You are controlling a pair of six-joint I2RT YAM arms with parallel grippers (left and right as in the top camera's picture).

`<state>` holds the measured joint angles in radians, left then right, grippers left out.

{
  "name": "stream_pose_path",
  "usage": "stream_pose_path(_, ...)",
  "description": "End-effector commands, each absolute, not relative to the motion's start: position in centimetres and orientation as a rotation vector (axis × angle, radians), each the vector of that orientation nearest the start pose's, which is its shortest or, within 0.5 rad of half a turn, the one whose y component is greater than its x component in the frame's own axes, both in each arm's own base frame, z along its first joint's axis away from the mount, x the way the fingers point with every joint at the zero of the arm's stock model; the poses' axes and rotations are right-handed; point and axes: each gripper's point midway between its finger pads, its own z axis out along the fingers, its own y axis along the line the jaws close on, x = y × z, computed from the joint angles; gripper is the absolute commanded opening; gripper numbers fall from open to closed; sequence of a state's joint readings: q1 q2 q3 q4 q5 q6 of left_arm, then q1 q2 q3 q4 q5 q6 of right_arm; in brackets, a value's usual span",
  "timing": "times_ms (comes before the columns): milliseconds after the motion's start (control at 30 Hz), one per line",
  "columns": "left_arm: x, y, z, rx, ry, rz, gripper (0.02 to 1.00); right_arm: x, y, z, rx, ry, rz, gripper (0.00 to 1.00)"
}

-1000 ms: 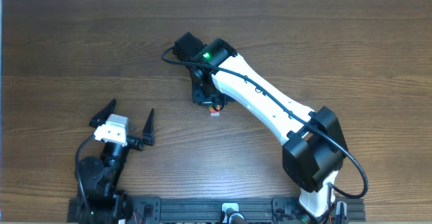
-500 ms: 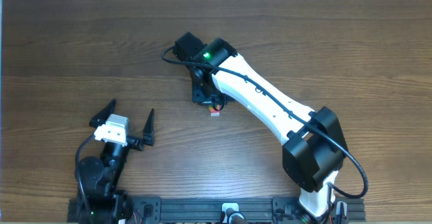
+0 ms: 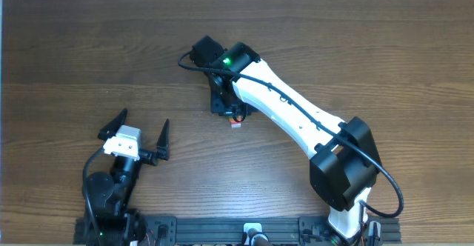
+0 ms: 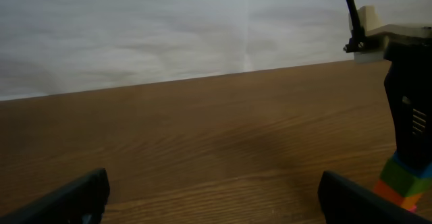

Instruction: Stack Cubes

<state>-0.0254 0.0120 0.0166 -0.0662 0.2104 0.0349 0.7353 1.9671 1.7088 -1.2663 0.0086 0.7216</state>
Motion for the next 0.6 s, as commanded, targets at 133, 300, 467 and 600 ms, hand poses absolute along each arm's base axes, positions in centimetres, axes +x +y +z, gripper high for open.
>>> stream_pose_path(133,24.13,-4.21,16.23,0.224,1.614,-0.156,1.000,28.67,25.55,9.96,-0.008,3.119,0.022,0.310)
stream_pose_path(300,24.13,-4.21,16.23,0.224,1.614,-0.156,1.000,28.67,25.55,9.96,-0.008,3.119,0.022,0.327)
stream_pose_path(467,24.13,-4.21,16.21,0.224,1.614,-0.156,1.000,28.67,25.55,9.96,-0.008,3.119,0.022,0.461)
stream_pose_path(600,24.13,-4.21,16.23,0.224,1.614,-0.156,1.000,28.75,25.57,9.96,-0.009,3.116,0.024,0.864)
